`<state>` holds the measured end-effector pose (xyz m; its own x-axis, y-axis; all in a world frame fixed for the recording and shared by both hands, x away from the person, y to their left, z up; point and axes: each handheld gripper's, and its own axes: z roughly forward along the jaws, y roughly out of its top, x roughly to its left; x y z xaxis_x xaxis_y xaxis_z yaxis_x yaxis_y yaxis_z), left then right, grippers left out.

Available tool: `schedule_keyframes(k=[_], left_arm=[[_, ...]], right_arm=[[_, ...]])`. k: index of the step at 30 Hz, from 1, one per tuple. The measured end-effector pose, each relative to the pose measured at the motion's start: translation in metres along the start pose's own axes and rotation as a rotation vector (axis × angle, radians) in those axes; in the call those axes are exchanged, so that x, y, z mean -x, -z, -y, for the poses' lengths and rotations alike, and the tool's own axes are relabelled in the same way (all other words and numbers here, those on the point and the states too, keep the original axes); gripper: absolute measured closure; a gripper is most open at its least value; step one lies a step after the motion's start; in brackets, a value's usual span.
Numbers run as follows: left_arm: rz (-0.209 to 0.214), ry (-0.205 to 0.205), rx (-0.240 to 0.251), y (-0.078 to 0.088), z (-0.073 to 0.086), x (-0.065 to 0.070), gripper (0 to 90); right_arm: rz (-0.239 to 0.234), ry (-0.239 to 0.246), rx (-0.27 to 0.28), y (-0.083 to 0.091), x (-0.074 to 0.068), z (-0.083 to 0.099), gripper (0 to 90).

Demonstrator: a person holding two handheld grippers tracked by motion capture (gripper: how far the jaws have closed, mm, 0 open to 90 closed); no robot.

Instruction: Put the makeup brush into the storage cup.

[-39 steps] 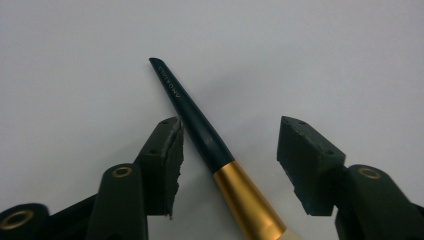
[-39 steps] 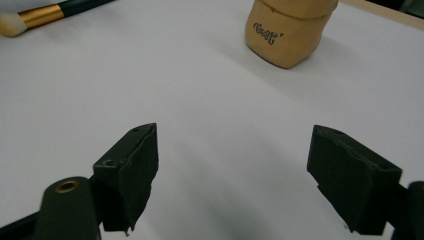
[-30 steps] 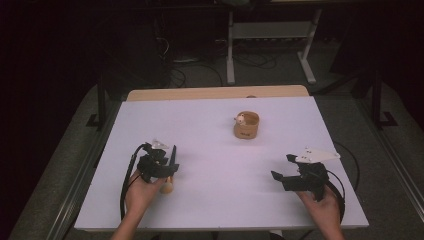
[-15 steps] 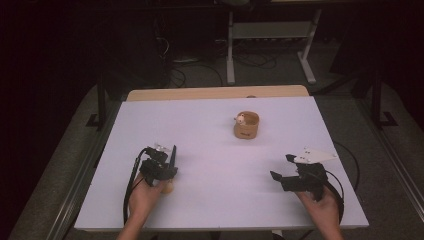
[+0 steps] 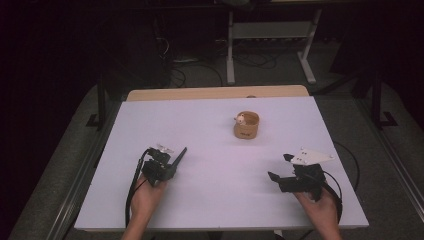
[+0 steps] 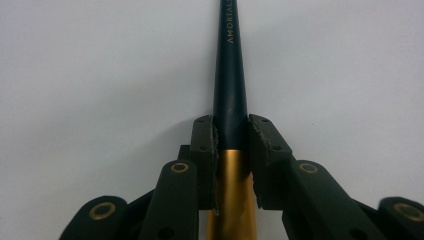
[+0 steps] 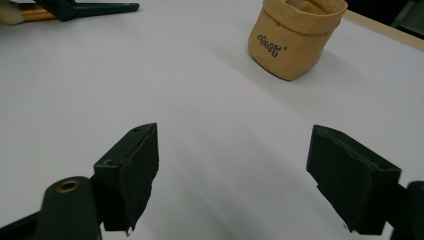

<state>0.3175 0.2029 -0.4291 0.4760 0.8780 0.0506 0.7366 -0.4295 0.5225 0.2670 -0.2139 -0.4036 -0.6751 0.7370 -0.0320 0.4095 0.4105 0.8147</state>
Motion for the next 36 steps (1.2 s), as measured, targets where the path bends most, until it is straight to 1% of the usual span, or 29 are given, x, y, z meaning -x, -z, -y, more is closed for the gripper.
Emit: schedule_keyframes(k=[2, 3, 4, 5, 6, 7, 9, 11, 12, 13, 14, 16, 17, 18, 20, 21, 22, 23, 25, 26, 27, 28, 30, 31, 33, 34, 36], left_arm=[[0.009, -0.017, -0.005, 0.0, -0.001, -0.001, 74.1], [0.009, -0.017, -0.005, 0.0, -0.001, -0.001, 74.1], [0.018, -0.027, -0.014, 0.0, -0.002, -0.002, 74.1], [0.018, -0.027, -0.014, 0.0, -0.002, -0.002, 74.1], [0.035, -0.038, -0.012, 0.001, -0.003, -0.001, 74.2], [0.035, -0.038, -0.012, 0.001, -0.003, -0.001, 74.2], [0.053, -0.056, 0.004, 0.002, -0.005, 0.0, 74.2], [0.065, -0.06, 0.013, 0.004, -0.006, 0.002, 74.2], [0.072, -0.073, 0.008, 0.005, -0.006, 0.002, 74.2], [0.074, -0.074, 0.016, 0.005, -0.007, 0.003, 74.2], [0.077, -0.083, 0.015, 0.006, -0.008, 0.004, 74.2], [0.086, -0.1, 0.022, 0.01, -0.01, 0.005, 74.2], [0.09, -0.113, 0.024, 0.012, -0.011, 0.006, 74.2], [0.097, -0.137, 0.025, 0.014, -0.012, 0.005, 74.2], [0.11, -0.146, 0.033, 0.018, -0.014, 0.006, 74.2], [0.122, -0.158, 0.039, 0.02, -0.015, 0.006, 74.2], [0.124, -0.172, 0.043, 0.022, -0.016, 0.007, 74.2], [0.13, -0.173, 0.047, 0.024, -0.017, 0.008, 74.2], [0.153, -0.19, 0.054, 0.027, -0.019, 0.009, 74.2], [0.155, -0.201, 0.053, 0.03, -0.021, 0.009, 74.2], [0.164, -0.204, 0.055, 0.031, -0.021, 0.01, 74.2], [0.18, -0.208, 0.062, 0.033, -0.023, 0.011, 74.2], [0.195, -0.253, 0.066, 0.039, -0.025, 0.013, 74.2], [0.195, -0.253, 0.066, 0.039, -0.025, 0.013, 74.2], [0.235, -0.272, 0.081, 0.044, -0.029, 0.018, 74.2], [0.25, -0.289, 0.085, 0.045, -0.03, 0.02, 74.2], [0.275, -0.306, 0.087, 0.047, -0.032, 0.024, 74.2]], right_arm=[[-0.002, -0.005, -0.002, 0.0, 0.001, 0.001, 20.1], [-0.003, 0.001, -0.001, -0.001, 0.002, 0.001, 20.0], [-0.005, -0.005, -0.006, -0.001, 0.002, 0.001, 20.0], [-0.005, -0.008, -0.009, -0.001, 0.002, 0.001, 20.0], [-0.006, -0.007, -0.007, -0.002, 0.002, 0.002, 20.0], [-0.007, -0.007, -0.01, -0.002, 0.002, 0.002, 20.0], [-0.007, -0.01, -0.014, -0.002, 0.003, 0.002, 19.7], [-0.01, -0.012, -0.015, -0.003, 0.003, 0.002, 19.5], [-0.011, -0.013, -0.015, -0.004, 0.003, 0.002, 19.4], [-0.015, -0.015, -0.017, -0.004, 0.003, 0.002, 19.3], [-0.023, -0.021, -0.021, -0.005, 0.002, 0.002, 19.0], [-0.032, -0.014, -0.025, -0.006, 0.002, 0.0, 18.2], [-0.035, -0.009, -0.031, -0.006, 0.001, -0.001, 18.1], [-0.04, -0.01, -0.031, -0.007, 0.0, -0.003, 18.1], [-0.052, -0.007, -0.032, -0.007, -0.001, -0.006, 17.4], [-0.057, -0.003, -0.031, -0.007, -0.001, -0.008, 16.9], [-0.065, 0.0, -0.031, -0.007, -0.002, -0.011, 16.6], [-0.075, 0.004, -0.03, -0.007, -0.003, -0.013, 15.9], [-0.093, 0.021, -0.049, -0.009, -0.005, -0.02, 15.1], [-0.095, 0.041, -0.053, -0.01, -0.005, -0.023, 15.2], [-0.106, 0.045, -0.056, -0.01, -0.008, -0.027, 15.2], [-0.109, 0.054, -0.058, -0.01, -0.008, -0.03, 15.0], [-0.121, 0.081, -0.057, -0.01, -0.011, -0.039, 14.6], [-0.132, 0.089, -0.061, -0.01, -0.013, -0.044, 14.2], [-0.161, 0.104, -0.065, -0.01, -0.014, -0.053, 13.9], [-0.169, 0.115, -0.063, -0.011, -0.016, -0.058, 14.0], [-0.181, 0.139, -0.068, -0.013, -0.018, -0.067, 14.0]])
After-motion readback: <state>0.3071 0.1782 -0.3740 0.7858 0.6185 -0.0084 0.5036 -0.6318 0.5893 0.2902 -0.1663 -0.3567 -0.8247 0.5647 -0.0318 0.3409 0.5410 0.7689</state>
